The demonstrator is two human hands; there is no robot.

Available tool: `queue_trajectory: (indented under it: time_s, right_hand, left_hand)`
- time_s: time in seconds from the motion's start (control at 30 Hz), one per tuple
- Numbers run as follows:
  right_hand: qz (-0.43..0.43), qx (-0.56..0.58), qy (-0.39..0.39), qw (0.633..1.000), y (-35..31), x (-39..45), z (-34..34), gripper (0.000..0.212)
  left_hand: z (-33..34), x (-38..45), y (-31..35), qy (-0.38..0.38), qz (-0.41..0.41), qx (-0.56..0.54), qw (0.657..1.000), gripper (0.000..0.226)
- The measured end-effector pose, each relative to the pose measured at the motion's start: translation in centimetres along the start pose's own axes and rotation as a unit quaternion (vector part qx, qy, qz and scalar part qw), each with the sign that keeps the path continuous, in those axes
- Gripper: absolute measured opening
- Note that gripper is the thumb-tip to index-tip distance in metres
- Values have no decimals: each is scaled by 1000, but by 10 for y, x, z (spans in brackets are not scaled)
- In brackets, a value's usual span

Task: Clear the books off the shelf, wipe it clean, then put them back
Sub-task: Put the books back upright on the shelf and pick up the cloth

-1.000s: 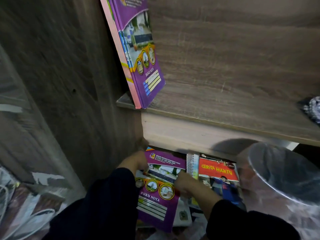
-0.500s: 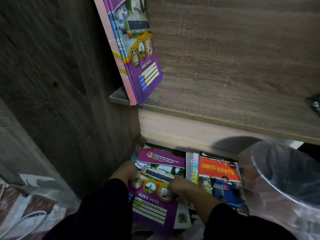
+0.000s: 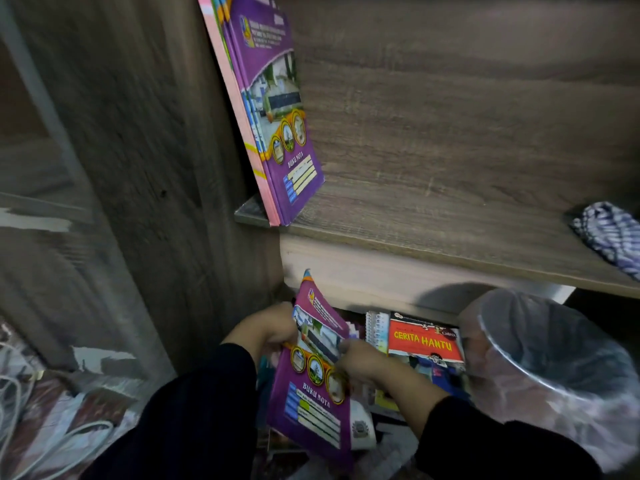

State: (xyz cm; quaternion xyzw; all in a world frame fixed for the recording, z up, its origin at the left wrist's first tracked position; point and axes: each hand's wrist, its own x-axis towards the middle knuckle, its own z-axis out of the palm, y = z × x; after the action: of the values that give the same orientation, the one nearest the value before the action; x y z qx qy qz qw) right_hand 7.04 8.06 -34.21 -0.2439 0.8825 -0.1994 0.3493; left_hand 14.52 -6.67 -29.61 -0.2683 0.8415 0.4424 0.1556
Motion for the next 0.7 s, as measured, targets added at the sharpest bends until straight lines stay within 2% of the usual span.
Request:
queue_trajectory:
  time_s: [0.07, 0.17, 0.27, 0.43, 0.53, 0.6, 0.7]
  right_hand:
    - [-25, -6, 31, 999, -3, -24, -11, 36]
    - [-49, -2, 82, 995, -4, -49, -27, 45]
    - [-78, -17, 140, 987, -6, -72, -47, 44]
    - [-105, -19, 217, 970, -15, -105, -96, 47]
    - [-114, -12, 270, 956, -20, -114, -125, 43]
    - [-118, 2, 298, 947, -23, -120, -140, 39]
    - [-106, 12, 312, 944, -18, -122, -158, 39]
  left_hand:
    - [-7, -26, 18, 9, 10, 20, 1000, 26]
    - [-16, -67, 39, 12, 10, 67, 998, 22]
    - [-31, -110, 54, 22, 12, 103, 994, 32]
    - [-65, -164, 76, 5, 12, 91, 996, 32]
    - [-91, -182, 89, 28, 46, 125, 991, 37]
    - [-109, -191, 96, 54, 80, 113, 989, 40]
    - [-133, -199, 104, 101, 140, 22, 985, 36]
